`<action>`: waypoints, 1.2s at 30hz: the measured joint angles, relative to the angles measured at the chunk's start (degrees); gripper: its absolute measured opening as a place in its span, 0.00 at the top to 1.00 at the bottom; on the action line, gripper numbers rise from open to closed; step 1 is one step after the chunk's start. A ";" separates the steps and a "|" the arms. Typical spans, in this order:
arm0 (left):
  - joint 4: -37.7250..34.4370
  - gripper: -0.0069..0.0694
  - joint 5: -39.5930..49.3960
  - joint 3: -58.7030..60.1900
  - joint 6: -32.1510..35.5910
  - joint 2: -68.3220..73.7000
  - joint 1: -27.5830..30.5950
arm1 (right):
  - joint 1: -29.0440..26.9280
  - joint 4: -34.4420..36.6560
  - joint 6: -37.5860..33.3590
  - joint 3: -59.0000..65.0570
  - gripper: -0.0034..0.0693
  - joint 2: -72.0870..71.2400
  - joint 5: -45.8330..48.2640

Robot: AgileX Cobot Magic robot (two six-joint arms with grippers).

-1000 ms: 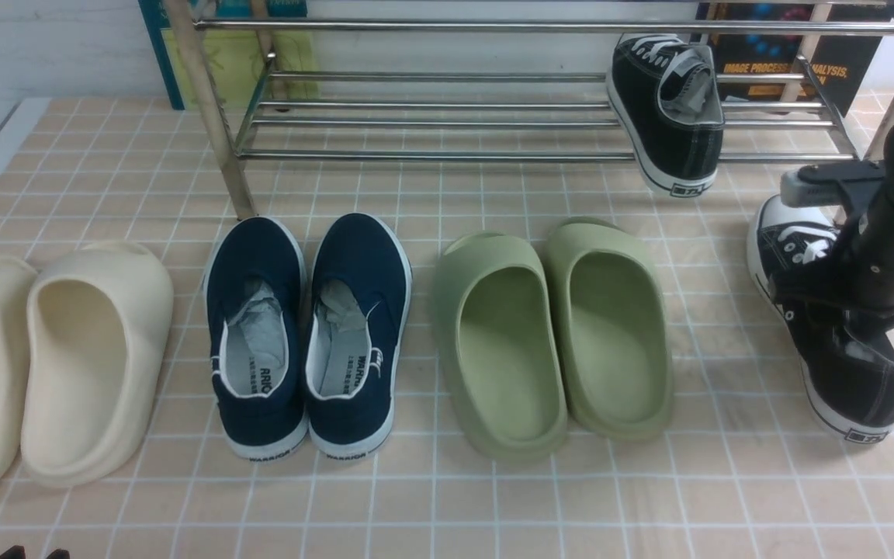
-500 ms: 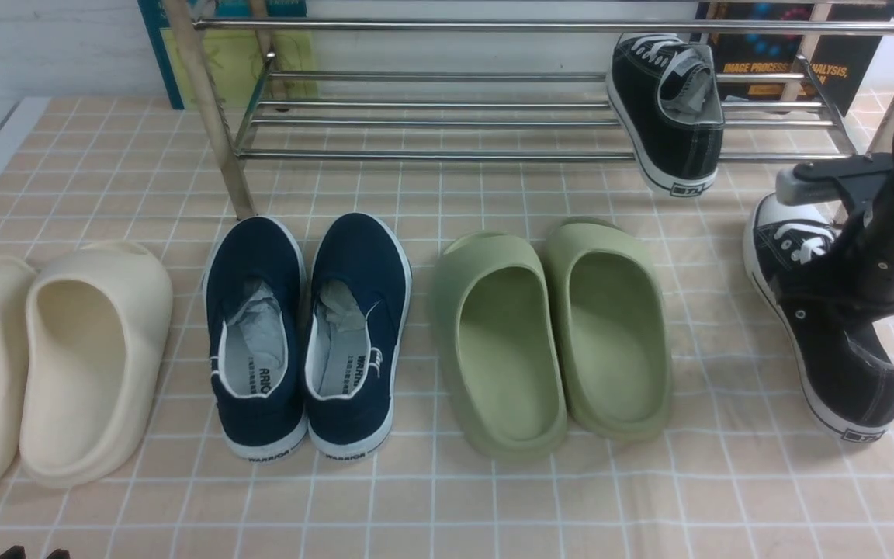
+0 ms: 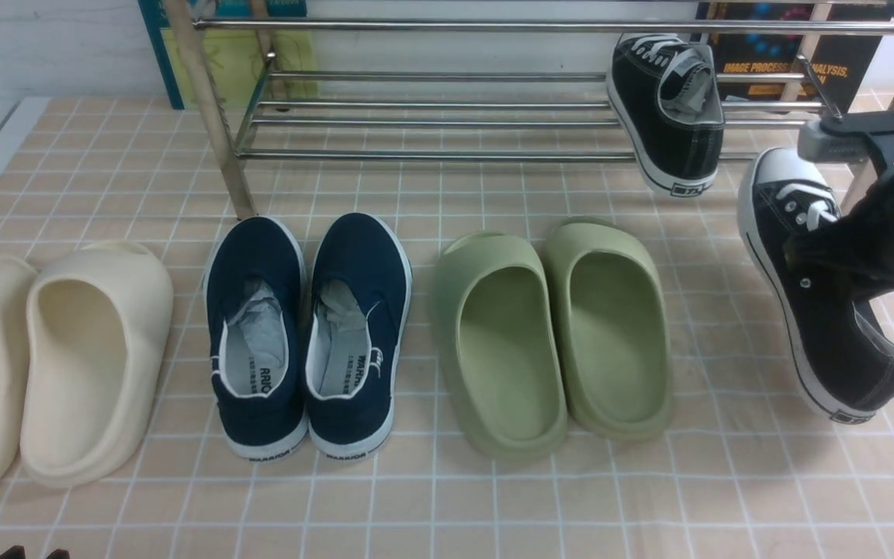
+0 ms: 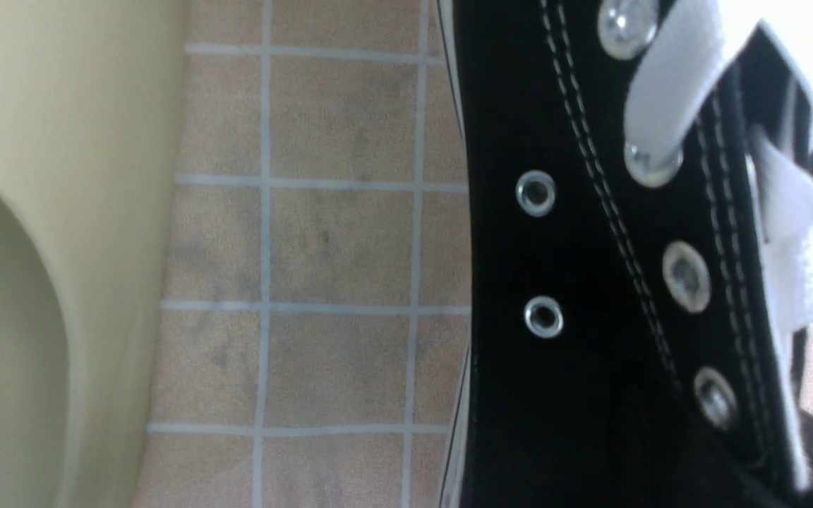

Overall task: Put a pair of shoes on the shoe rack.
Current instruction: Use the right arm to put a shoe into the shoe rack

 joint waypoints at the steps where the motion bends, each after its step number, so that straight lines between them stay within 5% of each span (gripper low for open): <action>1: 0.00 0.60 0.00 0.00 0.00 0.00 0.00 | 0.00 0.00 0.00 -0.17 0.87 0.00 -0.03; 11: 0.00 0.60 0.00 0.00 0.00 0.00 0.00 | 0.00 -0.28 -0.05 -14.40 0.87 2.49 1.97; 26: 0.00 0.60 0.00 0.00 0.00 0.00 0.00 | 0.02 -3.96 -2.40 -48.00 0.87 24.51 13.21; 36: 0.00 0.60 0.00 0.00 0.00 0.00 0.00 | 0.02 -6.38 -2.61 -54.59 0.87 31.47 11.64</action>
